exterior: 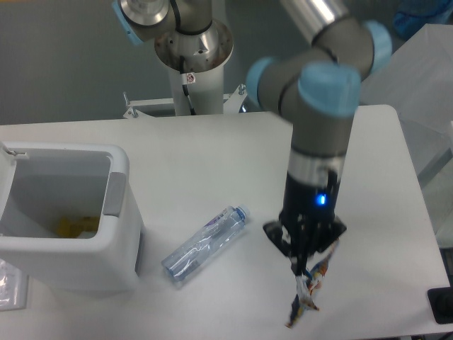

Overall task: Place the trash in the trash can
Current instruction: 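Lift the snack bag and carry it over the white bin, then lower the bag into the bin and open the gripper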

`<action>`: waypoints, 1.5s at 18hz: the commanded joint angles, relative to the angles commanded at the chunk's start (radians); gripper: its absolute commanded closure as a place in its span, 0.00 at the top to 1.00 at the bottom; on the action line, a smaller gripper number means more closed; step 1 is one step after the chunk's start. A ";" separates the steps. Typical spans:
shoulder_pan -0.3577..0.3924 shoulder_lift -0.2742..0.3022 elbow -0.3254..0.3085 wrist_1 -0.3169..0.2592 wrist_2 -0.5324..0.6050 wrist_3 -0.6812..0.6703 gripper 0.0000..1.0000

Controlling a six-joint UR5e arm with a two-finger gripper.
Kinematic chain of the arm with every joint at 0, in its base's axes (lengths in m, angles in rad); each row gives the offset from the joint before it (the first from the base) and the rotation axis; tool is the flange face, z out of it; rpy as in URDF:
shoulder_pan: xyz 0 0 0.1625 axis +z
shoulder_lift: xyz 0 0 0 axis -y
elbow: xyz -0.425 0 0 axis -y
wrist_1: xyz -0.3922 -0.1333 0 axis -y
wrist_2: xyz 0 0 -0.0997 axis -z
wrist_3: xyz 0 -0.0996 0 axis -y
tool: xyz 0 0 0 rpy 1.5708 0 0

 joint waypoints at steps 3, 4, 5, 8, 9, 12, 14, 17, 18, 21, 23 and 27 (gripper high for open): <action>-0.009 0.071 -0.002 0.000 -0.026 -0.058 0.00; -0.017 0.097 -0.005 0.000 -0.048 -0.072 0.00; -0.023 0.121 -0.009 0.000 -0.064 -0.084 0.00; -0.078 0.186 -0.015 -0.003 -0.086 -0.114 0.00; -0.101 0.209 -0.023 -0.003 -0.085 -0.118 0.00; -0.158 0.285 -0.066 -0.003 -0.085 -0.117 0.01; -0.178 0.318 -0.066 -0.002 -0.094 -0.118 0.01; -0.235 0.345 -0.074 -0.003 -0.117 -0.117 0.01; -0.254 0.345 -0.074 -0.003 -0.118 -0.117 0.01; -0.336 0.344 -0.077 -0.003 -0.123 -0.117 0.02; -0.370 0.344 -0.075 0.000 -0.124 -0.112 0.02; -0.420 0.321 -0.084 0.002 -0.129 -0.108 0.02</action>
